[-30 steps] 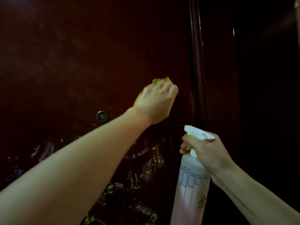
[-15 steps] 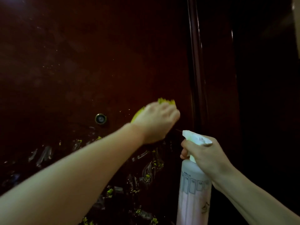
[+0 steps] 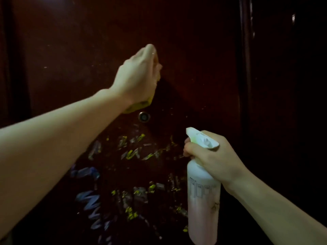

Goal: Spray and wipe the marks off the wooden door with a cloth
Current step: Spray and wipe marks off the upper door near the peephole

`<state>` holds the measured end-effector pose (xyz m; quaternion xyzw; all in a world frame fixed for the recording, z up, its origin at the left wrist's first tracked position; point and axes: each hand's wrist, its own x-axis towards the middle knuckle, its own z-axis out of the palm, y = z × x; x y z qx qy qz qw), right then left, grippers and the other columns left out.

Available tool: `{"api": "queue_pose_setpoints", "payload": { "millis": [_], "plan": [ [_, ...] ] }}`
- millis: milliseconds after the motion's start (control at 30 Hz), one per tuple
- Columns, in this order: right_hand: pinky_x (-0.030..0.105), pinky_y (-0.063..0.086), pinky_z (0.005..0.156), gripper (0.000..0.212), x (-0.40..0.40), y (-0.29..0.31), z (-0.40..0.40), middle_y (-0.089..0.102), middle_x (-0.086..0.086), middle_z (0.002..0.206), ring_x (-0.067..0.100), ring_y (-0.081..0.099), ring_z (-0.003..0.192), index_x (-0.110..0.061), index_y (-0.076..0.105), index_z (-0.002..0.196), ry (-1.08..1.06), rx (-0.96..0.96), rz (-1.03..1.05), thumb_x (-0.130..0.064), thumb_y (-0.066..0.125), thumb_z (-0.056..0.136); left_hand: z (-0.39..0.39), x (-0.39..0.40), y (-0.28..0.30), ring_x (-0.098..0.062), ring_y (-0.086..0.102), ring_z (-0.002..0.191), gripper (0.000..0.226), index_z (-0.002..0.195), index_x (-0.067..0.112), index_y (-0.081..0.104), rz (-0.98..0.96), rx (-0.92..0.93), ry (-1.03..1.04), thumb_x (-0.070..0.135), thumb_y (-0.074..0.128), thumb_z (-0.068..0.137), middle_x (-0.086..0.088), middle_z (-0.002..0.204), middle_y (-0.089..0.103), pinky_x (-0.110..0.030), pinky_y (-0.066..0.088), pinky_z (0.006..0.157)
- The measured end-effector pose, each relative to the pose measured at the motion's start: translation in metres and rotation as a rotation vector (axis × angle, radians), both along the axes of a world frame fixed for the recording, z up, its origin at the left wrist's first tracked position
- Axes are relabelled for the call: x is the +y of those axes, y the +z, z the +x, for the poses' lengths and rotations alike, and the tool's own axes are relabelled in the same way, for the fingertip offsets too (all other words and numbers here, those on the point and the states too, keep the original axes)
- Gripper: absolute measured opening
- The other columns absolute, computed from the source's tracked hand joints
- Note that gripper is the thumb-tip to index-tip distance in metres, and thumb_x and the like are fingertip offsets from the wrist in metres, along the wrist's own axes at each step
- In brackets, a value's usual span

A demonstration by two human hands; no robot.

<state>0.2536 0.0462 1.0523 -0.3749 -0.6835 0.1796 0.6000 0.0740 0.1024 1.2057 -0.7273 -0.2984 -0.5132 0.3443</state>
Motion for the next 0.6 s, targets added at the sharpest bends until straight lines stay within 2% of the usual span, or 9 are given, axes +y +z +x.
{"api": "queue_pose_setpoints", "payload": {
  "millis": [67,133,200,267,300,400,500,600],
  "plan": [
    [0.031,0.042,0.059,0.017,0.003,0.000,-0.023,0.055,0.013,0.067,0.018,0.049,0.062,0.001,0.061,0.083,0.033,-0.022,-0.009,-0.016,0.065,0.082,-0.043,-0.004,-0.011,-0.027,0.059,0.083,0.011,0.095,0.017,0.045,-0.057,-0.071,0.033,0.028,0.047,0.096,0.004,0.092,0.055,-0.045,0.049,0.072],
    [0.036,0.043,0.063,0.017,0.004,-0.003,-0.047,0.059,0.021,0.075,0.020,0.051,0.065,0.001,0.061,0.084,0.071,-0.035,-0.039,-0.016,0.064,0.082,-0.086,-0.008,-0.028,-0.023,0.058,0.080,0.010,0.091,0.019,0.043,-0.108,-0.150,0.066,0.026,0.047,0.097,0.004,0.088,0.055,-0.043,0.048,0.070],
    [0.035,0.044,0.063,0.014,0.004,-0.007,-0.071,0.061,0.021,0.078,0.018,0.052,0.065,-0.002,0.062,0.083,0.095,-0.049,-0.065,-0.016,0.064,0.081,-0.125,-0.011,-0.048,-0.019,0.057,0.077,0.009,0.091,0.019,0.044,-0.149,-0.254,0.086,0.024,0.049,0.097,0.006,0.082,0.054,-0.035,0.046,0.066],
    [0.034,0.041,0.059,0.014,0.005,-0.011,-0.094,0.054,0.012,0.066,0.015,0.048,0.061,-0.002,0.060,0.080,0.113,-0.064,-0.073,-0.015,0.063,0.080,-0.160,-0.013,-0.067,-0.015,0.056,0.076,0.008,0.093,0.018,0.045,-0.181,-0.371,0.104,0.021,0.050,0.098,0.010,0.078,0.052,-0.023,0.040,0.062],
    [0.033,0.040,0.058,0.015,0.005,-0.013,-0.105,0.053,0.006,0.065,0.014,0.047,0.060,0.000,0.058,0.079,0.117,-0.075,-0.069,-0.015,0.062,0.080,-0.176,-0.015,-0.075,-0.014,0.055,0.077,0.007,0.094,0.017,0.045,-0.193,-0.424,0.113,0.021,0.050,0.098,0.010,0.079,0.053,-0.021,0.038,0.063],
    [0.032,0.039,0.059,0.021,0.006,-0.015,-0.135,0.057,0.005,0.068,0.014,0.050,0.063,0.004,0.058,0.078,0.141,-0.108,-0.065,-0.017,0.061,0.080,-0.216,-0.020,-0.093,-0.015,0.055,0.084,0.006,0.096,0.015,0.045,-0.192,-0.533,0.136,0.020,0.047,0.099,0.001,0.089,0.056,-0.027,0.039,0.071],
    [0.036,0.038,0.059,0.023,0.007,-0.016,-0.160,0.056,0.008,0.066,0.019,0.049,0.063,0.006,0.056,0.075,0.141,-0.104,-0.081,-0.015,0.061,0.081,-0.242,-0.020,-0.105,-0.018,0.053,0.083,0.006,0.094,0.015,0.044,-0.168,-0.530,0.186,0.018,0.047,0.099,-0.004,0.092,0.055,-0.033,0.041,0.073],
    [0.038,0.033,0.055,0.028,0.008,-0.017,-0.182,0.046,0.009,0.061,0.020,0.042,0.057,0.003,0.042,0.065,0.120,-0.095,-0.088,-0.018,0.058,0.075,-0.254,-0.012,-0.113,-0.018,0.054,0.083,0.006,0.094,0.016,0.044,-0.209,-0.510,0.227,0.020,0.046,0.099,-0.001,0.091,0.053,-0.039,0.047,0.075]
  ]
}}
